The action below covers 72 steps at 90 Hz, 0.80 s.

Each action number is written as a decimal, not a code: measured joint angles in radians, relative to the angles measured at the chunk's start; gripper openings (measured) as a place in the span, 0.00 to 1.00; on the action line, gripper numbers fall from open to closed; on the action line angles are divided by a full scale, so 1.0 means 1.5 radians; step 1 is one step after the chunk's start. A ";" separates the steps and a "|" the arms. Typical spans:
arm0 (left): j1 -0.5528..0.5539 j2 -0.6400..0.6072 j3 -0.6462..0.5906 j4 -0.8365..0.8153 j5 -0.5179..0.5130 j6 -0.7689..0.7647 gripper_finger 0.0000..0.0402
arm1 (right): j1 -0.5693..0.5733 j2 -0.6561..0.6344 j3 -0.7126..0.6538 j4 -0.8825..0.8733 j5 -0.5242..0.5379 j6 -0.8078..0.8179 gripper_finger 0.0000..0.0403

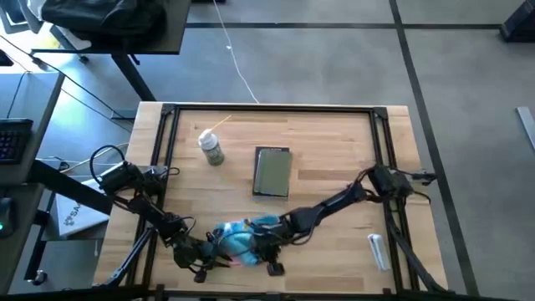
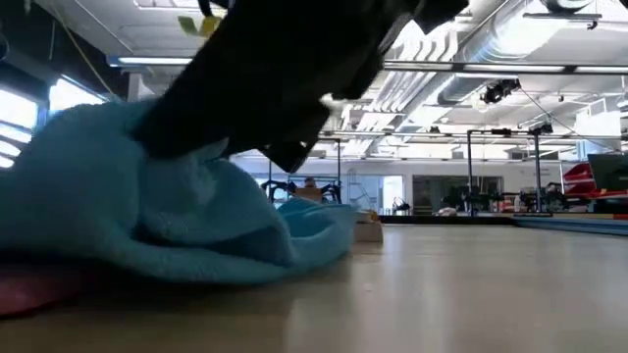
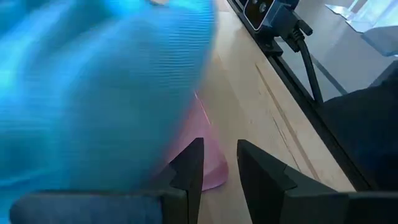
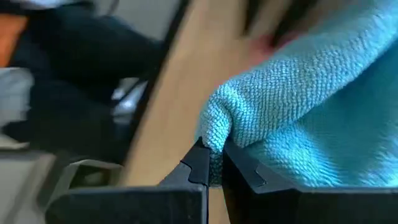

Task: Apply microfiber cloth
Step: Wipe the cellphone with a microfiber cloth

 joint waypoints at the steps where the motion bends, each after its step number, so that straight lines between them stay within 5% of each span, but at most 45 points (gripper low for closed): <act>1: 0.000 0.000 0.000 0.000 0.000 0.000 0.19 | 0.001 0.000 0.000 0.002 -0.002 0.001 0.00; 22: 0.000 0.000 0.000 0.001 -0.001 0.000 0.19 | -0.014 0.009 0.000 0.065 0.147 -0.047 0.00; 45: 0.000 0.000 0.000 0.002 -0.001 0.003 0.19 | -0.057 0.093 0.001 0.185 0.091 -0.052 0.00; 72: 0.000 0.000 0.000 0.001 -0.004 0.000 0.19 | -0.103 0.083 0.003 0.125 0.281 -0.107 0.00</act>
